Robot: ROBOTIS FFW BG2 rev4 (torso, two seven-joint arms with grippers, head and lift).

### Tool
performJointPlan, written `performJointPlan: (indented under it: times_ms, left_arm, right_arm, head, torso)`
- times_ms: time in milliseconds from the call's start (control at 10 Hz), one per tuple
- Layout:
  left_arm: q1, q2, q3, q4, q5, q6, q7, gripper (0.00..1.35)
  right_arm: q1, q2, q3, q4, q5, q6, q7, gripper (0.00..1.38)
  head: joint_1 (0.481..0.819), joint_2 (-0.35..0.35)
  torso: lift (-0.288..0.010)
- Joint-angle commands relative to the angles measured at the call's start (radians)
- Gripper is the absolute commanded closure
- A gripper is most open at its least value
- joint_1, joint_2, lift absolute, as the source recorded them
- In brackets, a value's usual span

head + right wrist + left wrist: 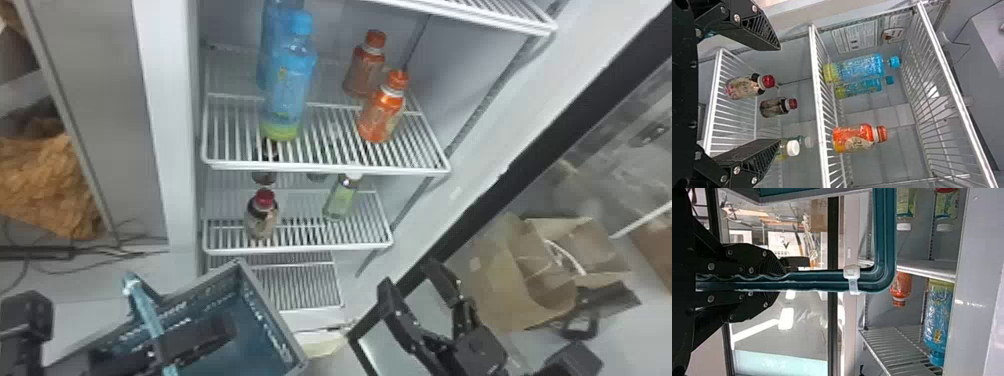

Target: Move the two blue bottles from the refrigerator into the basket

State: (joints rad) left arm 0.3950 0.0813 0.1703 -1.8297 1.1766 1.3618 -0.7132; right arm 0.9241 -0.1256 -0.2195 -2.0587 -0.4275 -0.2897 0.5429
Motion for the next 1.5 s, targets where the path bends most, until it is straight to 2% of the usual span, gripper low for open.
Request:
performJointPlan:
  times_ms: [0,600,1200,1400]
  left_arm:
    - [0.003,0.0,0.001,0.002,0.0,0.0,0.0,1.2]
    - [-0.002,0.002,0.001,0.0,0.002,0.0,0.0,1.2]
    - [-0.002,0.003,0.003,0.002,0.004,-0.005,0.0,1.2]
    - [-0.005,0.003,0.003,0.002,0.006,-0.007,0.0,1.2]
  right_arm:
    - [-0.023,0.001,0.002,0.001,0.005,0.0,0.0,0.22]
    - [-0.139,-0.011,0.048,-0.007,0.025,0.037,-0.001,0.21]
    - [-0.33,-0.005,0.098,0.057,0.073,0.074,-0.001,0.19]
    - [-0.387,-0.006,0.118,0.072,0.078,0.106,-0.001,0.19]
  head:
    - [0.695,-0.35]
    - [0.695,-0.35]
    - [0.695,-0.348]
    - [0.695,-0.313]
  torso:
    - [-0.01]
    - [-0.01]
    - [-0.01]
    - [-0.01]
